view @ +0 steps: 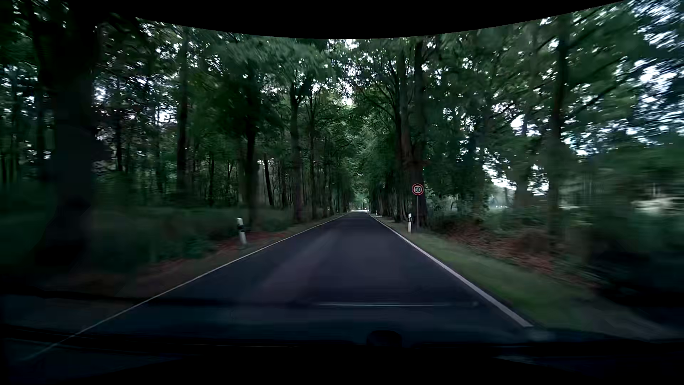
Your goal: Follow the waypoints while adhering to traffic rules and regulations
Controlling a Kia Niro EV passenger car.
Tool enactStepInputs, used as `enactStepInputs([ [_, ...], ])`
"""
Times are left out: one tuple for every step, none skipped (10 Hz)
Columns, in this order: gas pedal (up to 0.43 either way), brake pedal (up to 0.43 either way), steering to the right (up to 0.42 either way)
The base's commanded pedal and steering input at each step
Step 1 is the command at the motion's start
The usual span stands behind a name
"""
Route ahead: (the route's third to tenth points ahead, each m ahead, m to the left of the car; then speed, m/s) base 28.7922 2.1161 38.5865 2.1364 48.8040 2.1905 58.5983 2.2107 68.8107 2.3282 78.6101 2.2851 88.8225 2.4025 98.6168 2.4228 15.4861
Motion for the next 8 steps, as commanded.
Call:
enactStepInputs([
  [0.0, 0.091, 0.0],
  [0.0, 0.061, 0.001],
  [0.0, 0.037, 0.001],
  [0.0, 0.006, 0.001],
  [0.0, 0.006, 0.001],
  [0.0, 0.012, 0.001],
  [0.0, 0.043, 0.001],
  [0.0, 0.073, 0.001],
])
